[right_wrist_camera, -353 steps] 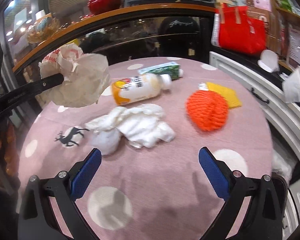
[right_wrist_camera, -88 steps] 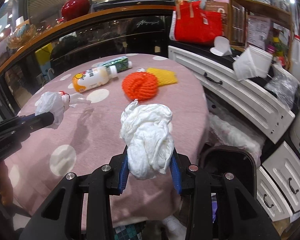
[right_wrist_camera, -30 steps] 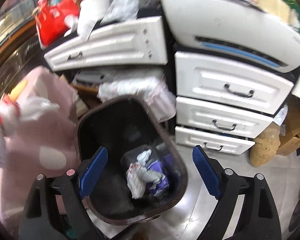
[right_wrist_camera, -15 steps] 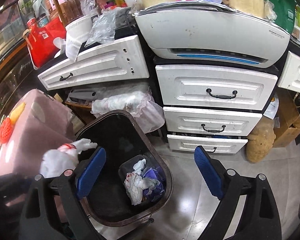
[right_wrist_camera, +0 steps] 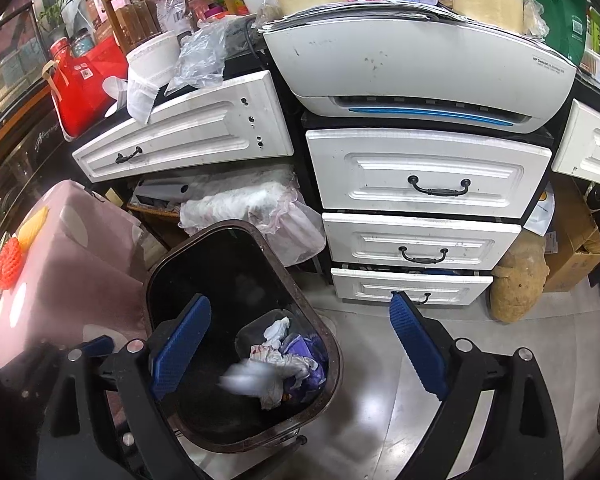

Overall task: Collect trash
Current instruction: 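Withdraw both grippers from the bin back over the table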

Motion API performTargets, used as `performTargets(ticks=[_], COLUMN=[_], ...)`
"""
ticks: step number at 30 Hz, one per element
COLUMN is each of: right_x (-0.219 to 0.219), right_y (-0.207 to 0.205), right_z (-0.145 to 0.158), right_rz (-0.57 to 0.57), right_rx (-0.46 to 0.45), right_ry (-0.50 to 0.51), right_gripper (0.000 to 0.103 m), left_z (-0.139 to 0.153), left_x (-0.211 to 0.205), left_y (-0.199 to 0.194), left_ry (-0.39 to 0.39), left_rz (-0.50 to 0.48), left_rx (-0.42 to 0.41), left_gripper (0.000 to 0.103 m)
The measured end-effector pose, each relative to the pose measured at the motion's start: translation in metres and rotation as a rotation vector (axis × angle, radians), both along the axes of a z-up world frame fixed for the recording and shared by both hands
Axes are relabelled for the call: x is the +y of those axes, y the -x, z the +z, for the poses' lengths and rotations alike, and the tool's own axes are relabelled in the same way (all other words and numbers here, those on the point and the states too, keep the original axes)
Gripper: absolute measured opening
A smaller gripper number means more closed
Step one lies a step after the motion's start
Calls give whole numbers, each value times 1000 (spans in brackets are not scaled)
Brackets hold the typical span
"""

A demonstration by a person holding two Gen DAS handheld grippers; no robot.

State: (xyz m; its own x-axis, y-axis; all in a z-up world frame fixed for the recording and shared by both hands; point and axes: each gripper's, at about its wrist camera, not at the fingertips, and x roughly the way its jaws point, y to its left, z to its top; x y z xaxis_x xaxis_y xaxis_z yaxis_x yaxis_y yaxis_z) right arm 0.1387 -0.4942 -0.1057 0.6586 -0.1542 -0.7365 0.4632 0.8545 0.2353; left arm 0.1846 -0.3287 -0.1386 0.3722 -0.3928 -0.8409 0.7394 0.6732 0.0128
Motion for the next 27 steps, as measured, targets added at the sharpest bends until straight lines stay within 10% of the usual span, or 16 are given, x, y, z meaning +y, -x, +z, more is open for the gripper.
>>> performTargets(ticks=[27], right_x=[41], right_y=[-10], right_z=[30], right_rz=[123], right_rx=[-52], right_ry=[21], right_gripper=[96], left_z=[89], left_x=[108], left_y=[36], left_ry=[146], left_rz=[200], left_rx=[-246], left_gripper=[97])
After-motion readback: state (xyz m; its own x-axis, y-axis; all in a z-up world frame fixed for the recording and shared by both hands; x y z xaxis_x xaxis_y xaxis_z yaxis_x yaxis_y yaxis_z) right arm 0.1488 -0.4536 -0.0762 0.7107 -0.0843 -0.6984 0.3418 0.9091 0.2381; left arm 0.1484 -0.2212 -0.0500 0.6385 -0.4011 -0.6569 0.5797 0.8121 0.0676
